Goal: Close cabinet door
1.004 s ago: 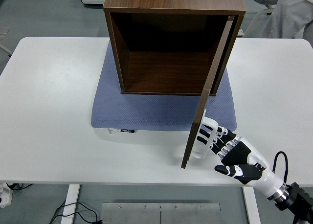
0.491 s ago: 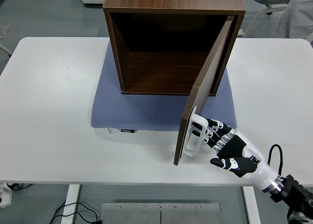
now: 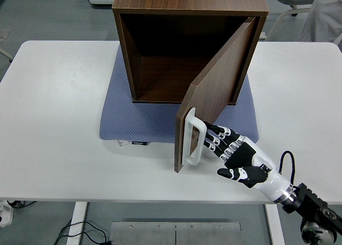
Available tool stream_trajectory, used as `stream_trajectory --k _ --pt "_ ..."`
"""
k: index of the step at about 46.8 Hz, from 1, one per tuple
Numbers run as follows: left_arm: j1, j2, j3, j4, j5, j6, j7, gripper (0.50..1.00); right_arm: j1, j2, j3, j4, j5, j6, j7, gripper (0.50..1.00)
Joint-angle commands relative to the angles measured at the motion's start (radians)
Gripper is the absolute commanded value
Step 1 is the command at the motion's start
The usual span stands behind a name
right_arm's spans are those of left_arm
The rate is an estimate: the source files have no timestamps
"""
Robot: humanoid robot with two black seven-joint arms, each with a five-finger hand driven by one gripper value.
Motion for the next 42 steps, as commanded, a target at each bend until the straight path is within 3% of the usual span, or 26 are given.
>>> stream_trajectory --k 1,42 --pt "0.0 0.0 0.0 0.0 0.0 -0.001 0.0 1.0 0.015 0.007 -0.003 -0.006 0.006 0.0 0.0 1.0" --pt "0.0 0.0 0.0 0.0 0.0 0.001 0.0 1.0 0.179 0.104 -0.088 -0.141 0.052 0.0 -0.017 1.0"
